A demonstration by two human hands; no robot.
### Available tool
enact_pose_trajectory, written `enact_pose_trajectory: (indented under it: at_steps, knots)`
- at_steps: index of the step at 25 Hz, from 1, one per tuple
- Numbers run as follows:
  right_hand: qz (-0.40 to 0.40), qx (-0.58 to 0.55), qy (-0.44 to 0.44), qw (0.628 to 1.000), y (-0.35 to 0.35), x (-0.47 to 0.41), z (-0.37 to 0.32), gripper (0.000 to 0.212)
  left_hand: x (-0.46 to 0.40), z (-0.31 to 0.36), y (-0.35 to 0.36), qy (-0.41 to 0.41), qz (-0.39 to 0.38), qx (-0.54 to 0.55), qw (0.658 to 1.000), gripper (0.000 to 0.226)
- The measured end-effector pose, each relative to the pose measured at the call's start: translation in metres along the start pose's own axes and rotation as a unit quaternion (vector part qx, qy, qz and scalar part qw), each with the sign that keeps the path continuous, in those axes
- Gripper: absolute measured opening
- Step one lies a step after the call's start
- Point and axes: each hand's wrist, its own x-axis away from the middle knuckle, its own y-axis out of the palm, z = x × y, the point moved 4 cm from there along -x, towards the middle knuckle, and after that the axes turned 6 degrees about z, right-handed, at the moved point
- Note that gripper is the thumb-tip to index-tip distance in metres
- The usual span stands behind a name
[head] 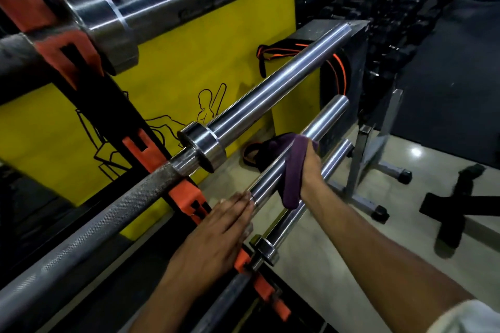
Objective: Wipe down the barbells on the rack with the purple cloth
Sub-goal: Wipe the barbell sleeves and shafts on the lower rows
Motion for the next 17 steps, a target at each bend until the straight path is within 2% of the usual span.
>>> enact_pose_trajectory:
  at_steps: [5, 8, 11, 17]
  knots:
    - [0.021, -0.024, -0.022, 0.999, 0.002, -0.009, -0.038, 0.052, 0.003, 0.002, -0.005, -0.005, 0.001, 0.005, 1.0, 0.055]
    - [-0.011, -0.039, -0.017, 0.999, 0.009, 0.023, -0.009, 0.047, 0.008, 0.003, -0.01, -0.008, 0.008, 0.038, 0.999, 0.059]
    - [-0.049, 0.002, -0.005, 0.999, 0.009, 0.048, 0.016, 0.043, 0.016, 0.003, -0.017, -0.025, 0.012, 0.089, 0.996, 0.056]
    - [0.013, 0.042, -0.035, 0.998, 0.003, 0.016, -0.039, 0.05, 0.051, -0.006, -0.026, -0.022, -0.025, 0.15, 0.988, 0.065]
